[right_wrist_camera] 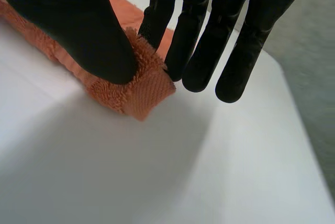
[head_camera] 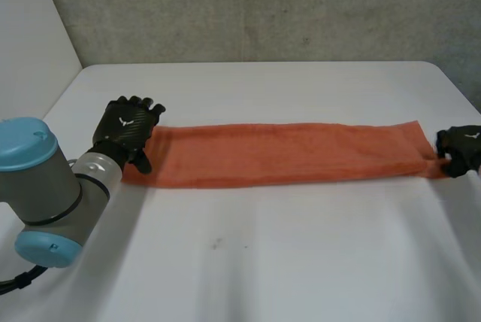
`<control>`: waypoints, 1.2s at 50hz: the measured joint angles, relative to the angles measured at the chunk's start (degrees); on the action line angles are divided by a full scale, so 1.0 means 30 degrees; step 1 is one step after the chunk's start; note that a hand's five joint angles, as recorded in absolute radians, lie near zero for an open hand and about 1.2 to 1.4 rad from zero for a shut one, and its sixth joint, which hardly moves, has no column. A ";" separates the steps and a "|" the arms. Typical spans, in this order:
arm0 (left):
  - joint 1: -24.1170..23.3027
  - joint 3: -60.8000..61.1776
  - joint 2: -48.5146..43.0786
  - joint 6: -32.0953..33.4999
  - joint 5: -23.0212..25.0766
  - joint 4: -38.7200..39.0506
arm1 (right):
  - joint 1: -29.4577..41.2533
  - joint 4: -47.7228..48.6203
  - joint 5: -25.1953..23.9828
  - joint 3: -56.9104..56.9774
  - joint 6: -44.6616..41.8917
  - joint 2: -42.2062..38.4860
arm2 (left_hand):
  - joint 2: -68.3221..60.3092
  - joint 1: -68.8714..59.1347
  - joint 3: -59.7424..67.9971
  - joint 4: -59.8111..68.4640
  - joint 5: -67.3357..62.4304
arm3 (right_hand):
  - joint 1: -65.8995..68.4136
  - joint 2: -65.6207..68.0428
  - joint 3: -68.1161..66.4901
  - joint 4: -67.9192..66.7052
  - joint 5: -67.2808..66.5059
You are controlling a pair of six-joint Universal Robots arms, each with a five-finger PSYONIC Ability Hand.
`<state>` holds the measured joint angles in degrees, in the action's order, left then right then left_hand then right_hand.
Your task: Fold the laundry
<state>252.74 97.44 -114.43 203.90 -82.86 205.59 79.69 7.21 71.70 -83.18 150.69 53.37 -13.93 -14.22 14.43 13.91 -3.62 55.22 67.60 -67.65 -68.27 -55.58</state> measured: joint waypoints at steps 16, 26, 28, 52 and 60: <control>-0.0081 0.0247 0.0105 0.0003 -0.0009 -0.0005 | -0.1973 0.0831 0.6245 0.3646 -0.5028 -0.0996 | 0.0000 0.0000 0.0000 0.0000 0.0000 | 0.0000 0.0000 -0.0017 -0.0008 -0.0150; -0.0077 0.0293 0.0368 0.0002 -0.0008 -0.0006 | 0.3478 0.1859 0.4187 0.4249 -0.3065 0.0687 | 0.0000 0.0000 0.0000 0.0000 0.0000 | 0.0000 0.0000 -0.0124 -0.0029 -0.0256; -0.0078 0.0296 0.0385 0.0003 -0.0008 -0.0004 | 0.4266 0.2034 0.3927 0.4279 -0.2945 0.0774 | 0.0000 0.0000 0.0000 0.0000 0.0000 | 0.0002 0.0005 -0.0136 -0.0029 -0.0258; -0.0252 0.0464 0.0445 0.0032 -0.0009 -0.0005 | 1.6686 0.4791 -0.0019 0.3190 -0.6051 -0.3506 | 0.0000 0.0000 0.0000 0.0000 0.0000 | -1.4432 -1.7966 1.7962 1.8065 1.6913; -0.0406 0.0595 0.0467 0.0028 -0.0009 -0.0006 | 1.3870 0.4625 0.2922 0.0727 -0.2212 0.0805 | 0.0000 0.0000 0.0000 0.0000 0.0000 | -1.4463 -1.8325 1.8484 1.8303 1.7270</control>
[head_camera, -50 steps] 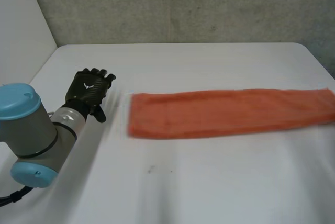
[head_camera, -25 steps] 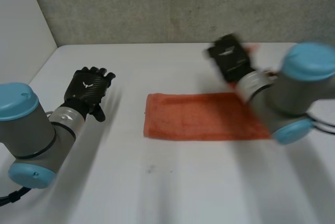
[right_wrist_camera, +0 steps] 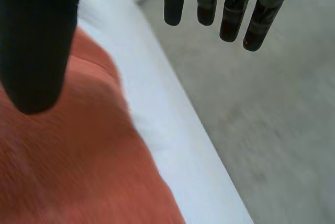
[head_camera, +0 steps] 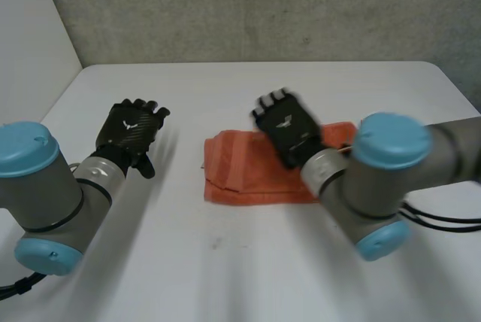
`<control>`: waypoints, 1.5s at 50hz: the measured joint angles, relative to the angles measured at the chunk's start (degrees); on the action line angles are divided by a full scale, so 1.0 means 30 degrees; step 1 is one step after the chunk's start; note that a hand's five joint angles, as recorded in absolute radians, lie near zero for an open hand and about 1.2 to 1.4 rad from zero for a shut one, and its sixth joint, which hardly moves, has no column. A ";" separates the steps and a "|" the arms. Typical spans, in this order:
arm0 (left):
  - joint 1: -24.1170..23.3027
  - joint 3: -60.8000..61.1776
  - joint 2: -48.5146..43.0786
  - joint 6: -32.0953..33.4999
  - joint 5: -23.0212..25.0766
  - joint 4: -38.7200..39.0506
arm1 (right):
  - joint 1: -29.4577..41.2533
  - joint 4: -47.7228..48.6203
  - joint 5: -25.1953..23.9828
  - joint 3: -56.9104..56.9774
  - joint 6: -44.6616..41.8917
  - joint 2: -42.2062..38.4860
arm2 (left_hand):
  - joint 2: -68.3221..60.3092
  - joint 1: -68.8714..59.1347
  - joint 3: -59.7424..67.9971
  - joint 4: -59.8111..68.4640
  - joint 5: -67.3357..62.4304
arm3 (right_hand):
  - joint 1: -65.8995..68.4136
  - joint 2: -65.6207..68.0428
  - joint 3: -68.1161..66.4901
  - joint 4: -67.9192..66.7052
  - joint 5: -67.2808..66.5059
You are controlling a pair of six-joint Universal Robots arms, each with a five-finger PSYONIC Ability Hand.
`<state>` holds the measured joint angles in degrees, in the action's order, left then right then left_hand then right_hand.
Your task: Fold the laundry
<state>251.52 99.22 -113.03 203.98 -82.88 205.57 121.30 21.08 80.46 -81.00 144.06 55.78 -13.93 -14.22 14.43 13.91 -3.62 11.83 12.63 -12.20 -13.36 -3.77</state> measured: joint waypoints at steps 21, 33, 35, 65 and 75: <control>-0.4346 -0.4042 -0.2080 -0.1460 0.1135 -0.0423 | -0.6781 -0.1913 -0.1167 -0.5469 0.5670 0.2112 | -0.0002 0.0000 0.0002 0.0005 -0.0044 | 0.6493 0.8043 -0.7976 -0.7562 -0.7045; -0.5452 -0.6351 -0.4128 -0.1556 -0.0019 -0.1547 | -0.7584 -0.1626 -0.1191 -0.4770 0.5362 0.1123 | 0.0000 0.0000 0.0002 0.0005 -0.0046 | 1.3912 1.8181 -1.8485 -1.8293 -1.7312; -0.5299 -0.6239 -0.3934 -0.1556 -0.0939 -0.1716 | -0.7626 -0.1552 -0.1007 -0.3916 0.4682 0.0976 | 0.0000 0.0000 0.0000 0.0000 -0.0012 | 1.3912 1.8181 -1.8485 -1.8308 -1.7316; -0.2663 -0.3661 -0.0812 -0.2035 -0.2776 -0.1914 | 0.3301 -0.1703 -0.3486 0.2895 0.2894 -0.3294 | 0.0497 0.0232 -0.0398 -0.0447 0.0273 | 0.2138 0.2995 -0.3391 -0.2988 -0.3172; -0.3801 -0.5766 -0.2092 -0.3490 -0.2076 -0.1868 | 0.0877 -0.1824 -0.0402 0.1937 0.7142 0.0442 | 0.0497 0.0232 -0.0398 -0.0447 0.0273 | 0.0015 0.0012 -0.0006 -0.0002 0.0067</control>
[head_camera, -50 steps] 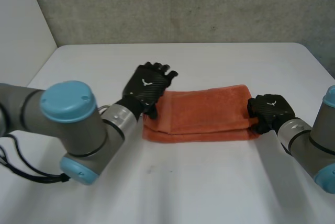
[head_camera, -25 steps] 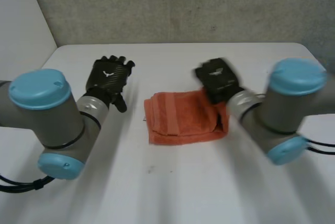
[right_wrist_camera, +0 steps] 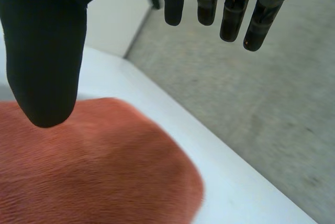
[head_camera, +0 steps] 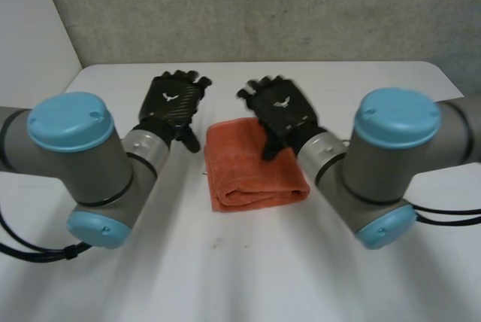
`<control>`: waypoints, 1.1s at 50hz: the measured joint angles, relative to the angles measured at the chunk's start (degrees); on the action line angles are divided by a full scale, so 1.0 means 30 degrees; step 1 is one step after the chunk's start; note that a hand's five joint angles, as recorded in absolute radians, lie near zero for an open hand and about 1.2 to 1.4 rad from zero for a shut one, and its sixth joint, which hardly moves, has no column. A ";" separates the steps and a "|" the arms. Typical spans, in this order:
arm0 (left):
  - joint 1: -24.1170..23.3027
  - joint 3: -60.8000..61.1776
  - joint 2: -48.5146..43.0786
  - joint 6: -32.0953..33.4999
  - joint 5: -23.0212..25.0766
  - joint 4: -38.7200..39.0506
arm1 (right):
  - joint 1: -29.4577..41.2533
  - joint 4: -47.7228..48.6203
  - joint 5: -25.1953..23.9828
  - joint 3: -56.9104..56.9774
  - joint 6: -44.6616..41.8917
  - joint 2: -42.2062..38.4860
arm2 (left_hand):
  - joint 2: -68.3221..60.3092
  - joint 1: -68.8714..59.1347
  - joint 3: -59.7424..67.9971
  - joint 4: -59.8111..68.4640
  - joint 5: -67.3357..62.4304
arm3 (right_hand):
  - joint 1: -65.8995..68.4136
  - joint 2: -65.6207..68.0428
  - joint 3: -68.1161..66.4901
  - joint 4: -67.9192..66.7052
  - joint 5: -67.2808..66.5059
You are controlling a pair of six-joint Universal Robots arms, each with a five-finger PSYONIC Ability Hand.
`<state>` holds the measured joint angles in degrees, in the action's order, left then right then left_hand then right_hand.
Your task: Fold the laundry
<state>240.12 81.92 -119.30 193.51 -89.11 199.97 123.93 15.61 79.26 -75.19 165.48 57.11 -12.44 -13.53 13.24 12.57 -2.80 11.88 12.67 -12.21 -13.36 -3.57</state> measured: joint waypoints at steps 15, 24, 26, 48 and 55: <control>-0.1586 -0.3521 -0.4089 -0.3240 0.0631 -0.2618 | -0.1725 -0.4152 -0.0094 0.2505 0.3619 -0.2747 | 0.0000 -0.0002 0.0000 0.0000 0.0000 | 0.0000 0.0000 0.0000 0.0000 0.0002; -0.1174 -0.3376 -0.5246 -0.3014 -0.0202 -0.4165 | -0.1712 -0.6757 -0.0122 0.5167 0.3283 -0.5402 | 0.0002 -0.0002 0.0000 -0.0002 0.0000 | -0.0008 0.0000 0.0000 0.0000 0.0002; -0.1071 -0.3179 -0.5046 -0.2949 -0.0241 -0.4337 | -0.1705 -0.7154 -0.0154 0.5629 0.3279 -0.5399 | 0.0000 -0.0002 0.0000 0.0000 0.0000 | -0.0008 0.0000 0.0000 0.0000 0.0050; 0.1869 -0.3575 0.6249 -0.2939 -0.0080 -0.6925 | -0.4815 -0.5478 0.2712 0.2703 0.4181 0.6086 | 0.0000 0.0000 0.0000 0.0000 0.0066 | -0.0008 0.0000 0.0000 0.0000 0.0119; 0.2935 -0.3004 0.8035 -0.2964 -0.0010 -0.9054 | -0.5932 -0.5189 0.2833 0.0668 0.3351 0.8291 | 0.0009 -0.0002 0.0000 -0.0099 0.0067 | -0.0008 0.0000 0.0000 0.0000 0.0119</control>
<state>248.92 72.91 -95.20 184.62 -89.14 172.80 106.13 0.04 87.75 -73.19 175.53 81.98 -12.41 -13.53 13.24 12.27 -2.60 11.86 12.67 -12.21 -13.36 -3.21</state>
